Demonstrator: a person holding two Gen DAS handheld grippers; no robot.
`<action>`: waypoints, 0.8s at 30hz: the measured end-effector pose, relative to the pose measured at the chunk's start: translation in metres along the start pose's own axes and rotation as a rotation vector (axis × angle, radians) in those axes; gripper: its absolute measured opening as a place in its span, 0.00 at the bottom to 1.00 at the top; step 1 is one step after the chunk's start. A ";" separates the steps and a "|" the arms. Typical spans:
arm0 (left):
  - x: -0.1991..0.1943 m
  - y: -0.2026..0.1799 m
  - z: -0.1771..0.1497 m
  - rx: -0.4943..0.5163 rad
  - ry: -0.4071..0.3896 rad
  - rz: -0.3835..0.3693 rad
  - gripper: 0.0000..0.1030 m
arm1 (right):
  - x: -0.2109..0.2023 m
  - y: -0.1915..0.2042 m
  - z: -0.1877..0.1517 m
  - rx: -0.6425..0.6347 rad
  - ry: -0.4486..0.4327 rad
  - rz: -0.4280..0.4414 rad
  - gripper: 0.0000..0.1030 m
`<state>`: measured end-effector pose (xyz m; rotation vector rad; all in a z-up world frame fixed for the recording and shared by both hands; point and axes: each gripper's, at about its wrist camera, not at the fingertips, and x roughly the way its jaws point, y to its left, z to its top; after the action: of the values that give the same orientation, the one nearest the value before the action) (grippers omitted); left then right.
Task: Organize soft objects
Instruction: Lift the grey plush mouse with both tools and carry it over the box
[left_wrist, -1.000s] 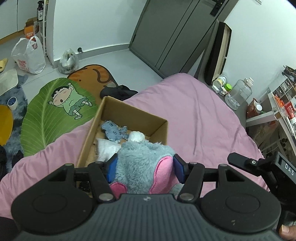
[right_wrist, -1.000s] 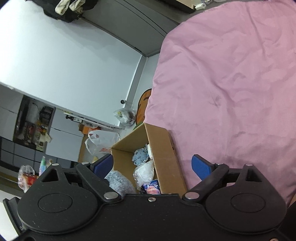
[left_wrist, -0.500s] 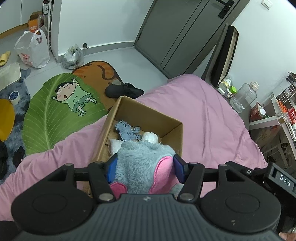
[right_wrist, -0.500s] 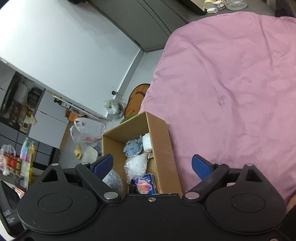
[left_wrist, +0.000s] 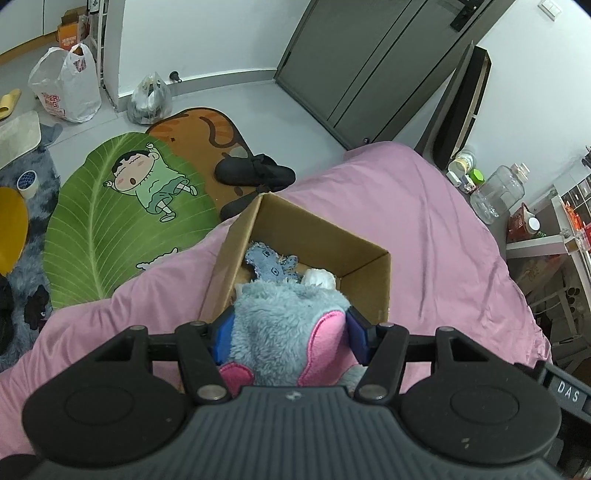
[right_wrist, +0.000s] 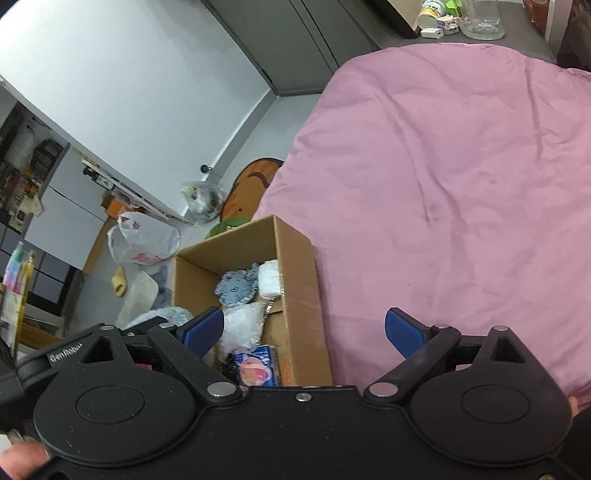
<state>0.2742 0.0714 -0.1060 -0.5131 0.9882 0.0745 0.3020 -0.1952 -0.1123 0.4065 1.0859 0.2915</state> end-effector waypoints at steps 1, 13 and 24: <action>0.002 0.000 0.001 0.001 0.002 -0.001 0.58 | 0.000 0.000 0.000 -0.005 -0.001 -0.006 0.92; 0.040 -0.020 0.007 0.038 0.074 -0.035 0.59 | 0.005 -0.015 0.002 0.001 0.006 -0.060 0.92; 0.067 -0.032 0.006 0.028 0.163 -0.040 0.65 | 0.004 -0.022 0.007 0.014 0.004 -0.051 0.92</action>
<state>0.3257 0.0346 -0.1456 -0.5192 1.1360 -0.0175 0.3104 -0.2148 -0.1228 0.3900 1.1014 0.2398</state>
